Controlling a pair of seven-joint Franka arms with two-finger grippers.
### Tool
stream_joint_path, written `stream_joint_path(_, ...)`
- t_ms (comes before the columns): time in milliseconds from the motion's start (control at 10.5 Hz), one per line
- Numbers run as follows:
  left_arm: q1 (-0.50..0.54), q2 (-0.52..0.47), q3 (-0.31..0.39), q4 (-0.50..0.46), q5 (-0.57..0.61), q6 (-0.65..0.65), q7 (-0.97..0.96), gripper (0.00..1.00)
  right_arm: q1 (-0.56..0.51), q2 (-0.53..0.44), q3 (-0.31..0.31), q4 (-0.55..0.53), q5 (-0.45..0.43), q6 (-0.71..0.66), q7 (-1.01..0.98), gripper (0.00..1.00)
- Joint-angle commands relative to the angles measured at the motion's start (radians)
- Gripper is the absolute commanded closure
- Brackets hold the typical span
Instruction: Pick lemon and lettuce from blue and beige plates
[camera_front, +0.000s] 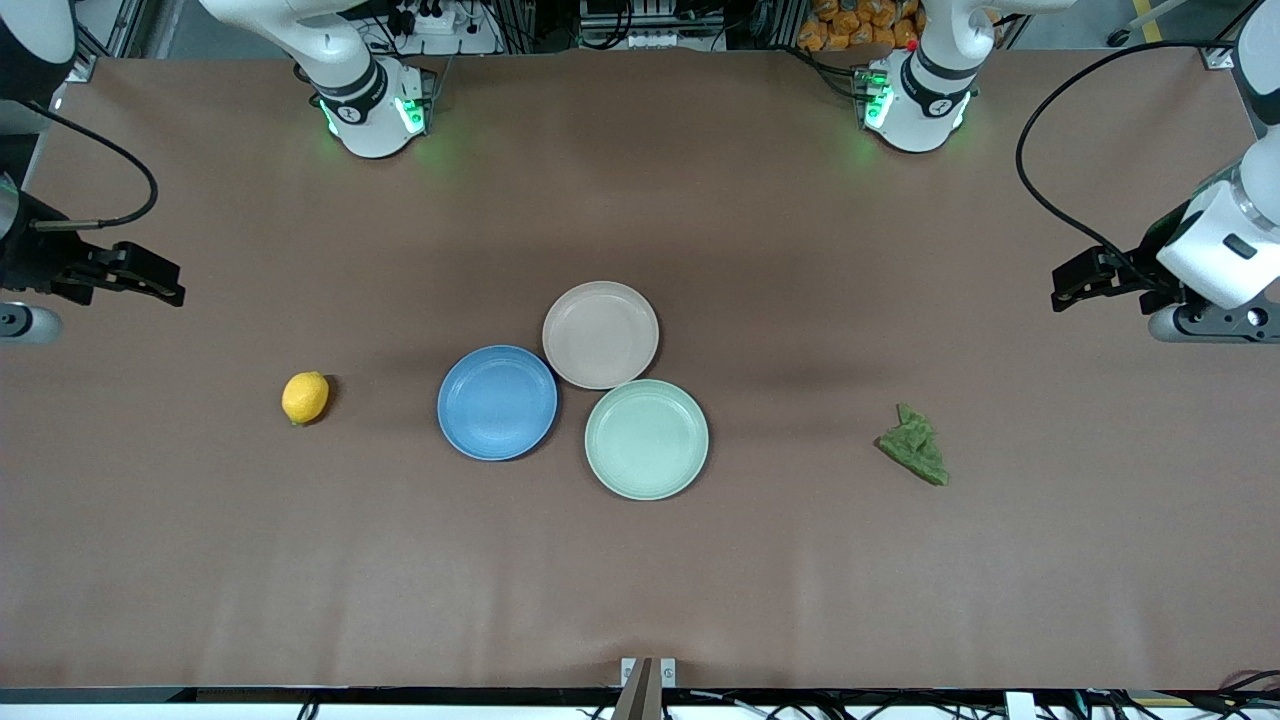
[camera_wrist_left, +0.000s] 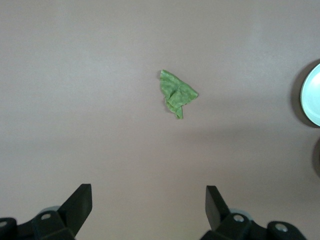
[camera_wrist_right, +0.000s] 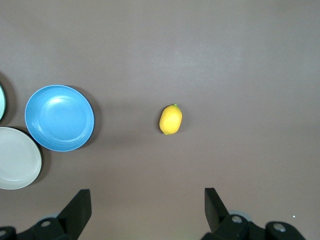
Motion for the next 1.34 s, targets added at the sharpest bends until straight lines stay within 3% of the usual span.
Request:
stream_joint_path(0, -0.002, -0.041, 0.005, -0.018, 0.007, -0.037, 0.022, 0.00, 0.008, -0.013, 0.000, 0.002, -0.017, 0.001, -0.014, 0.00)
stream_joint_path(287, 0.032, -0.075, -0.024, -0.029, 0.005, -0.055, 0.024, 0.00, 0.006, -0.012, 0.000, 0.000, -0.013, 0.001, -0.014, 0.00)
stream_joint_path(478, 0.165, -0.076, -0.163, -0.030, 0.005, -0.063, 0.024, 0.00, 0.003, -0.015, 0.000, 0.004, -0.010, 0.002, -0.020, 0.00)
stream_joint_path(669, 0.181, -0.076, -0.176, -0.029, 0.005, -0.063, 0.024, 0.00, -0.021, -0.018, 0.006, 0.002, -0.007, 0.002, -0.020, 0.00)
stream_joint_path(860, 0.181, -0.078, -0.178, -0.021, 0.007, -0.063, 0.028, 0.00, -0.095, -0.021, 0.092, 0.000, -0.007, 0.004, -0.015, 0.00)
stream_joint_path(1243, 0.178, -0.096, -0.176, -0.016, 0.008, -0.059, 0.027, 0.00, -0.101, -0.052, 0.103, -0.035, -0.011, 0.027, -0.014, 0.00)
